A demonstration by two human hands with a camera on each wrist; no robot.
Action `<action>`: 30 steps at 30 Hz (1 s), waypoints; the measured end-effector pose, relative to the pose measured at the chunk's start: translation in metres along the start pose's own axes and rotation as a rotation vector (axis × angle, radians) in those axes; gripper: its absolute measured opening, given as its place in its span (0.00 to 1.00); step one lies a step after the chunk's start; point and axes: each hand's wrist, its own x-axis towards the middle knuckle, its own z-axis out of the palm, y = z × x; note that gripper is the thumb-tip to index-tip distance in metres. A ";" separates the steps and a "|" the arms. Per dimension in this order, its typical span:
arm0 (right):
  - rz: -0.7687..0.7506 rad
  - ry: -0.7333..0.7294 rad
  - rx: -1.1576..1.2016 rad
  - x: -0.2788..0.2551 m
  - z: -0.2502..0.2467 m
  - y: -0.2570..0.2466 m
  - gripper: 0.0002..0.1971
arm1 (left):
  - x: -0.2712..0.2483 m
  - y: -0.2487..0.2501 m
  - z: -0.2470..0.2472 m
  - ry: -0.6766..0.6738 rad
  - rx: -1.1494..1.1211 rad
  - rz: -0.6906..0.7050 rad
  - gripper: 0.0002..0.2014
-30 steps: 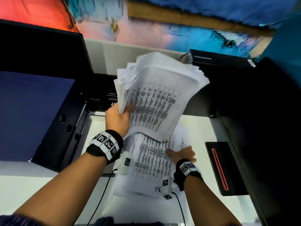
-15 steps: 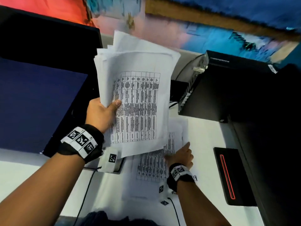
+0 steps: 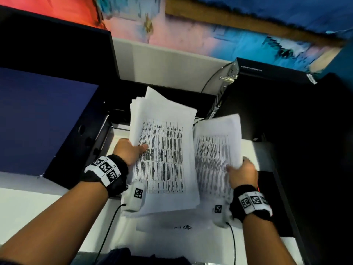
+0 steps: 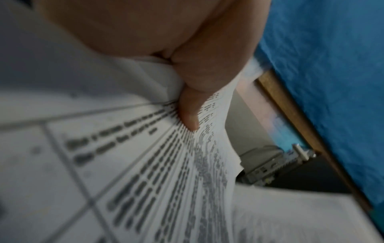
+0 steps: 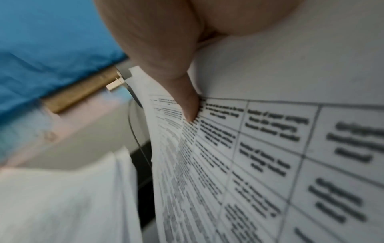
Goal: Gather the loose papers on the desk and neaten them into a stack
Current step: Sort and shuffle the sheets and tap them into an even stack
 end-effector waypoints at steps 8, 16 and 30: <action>-0.273 0.189 0.251 -0.009 -0.102 -0.060 0.18 | -0.003 -0.017 0.039 -0.014 0.460 0.024 0.18; -0.042 -0.349 0.102 0.013 0.038 -0.006 0.27 | 0.002 -0.028 0.039 -0.127 0.386 0.038 0.15; 0.173 -0.221 -0.321 -0.014 0.093 0.027 0.58 | -0.013 0.001 0.019 0.002 0.354 0.265 0.15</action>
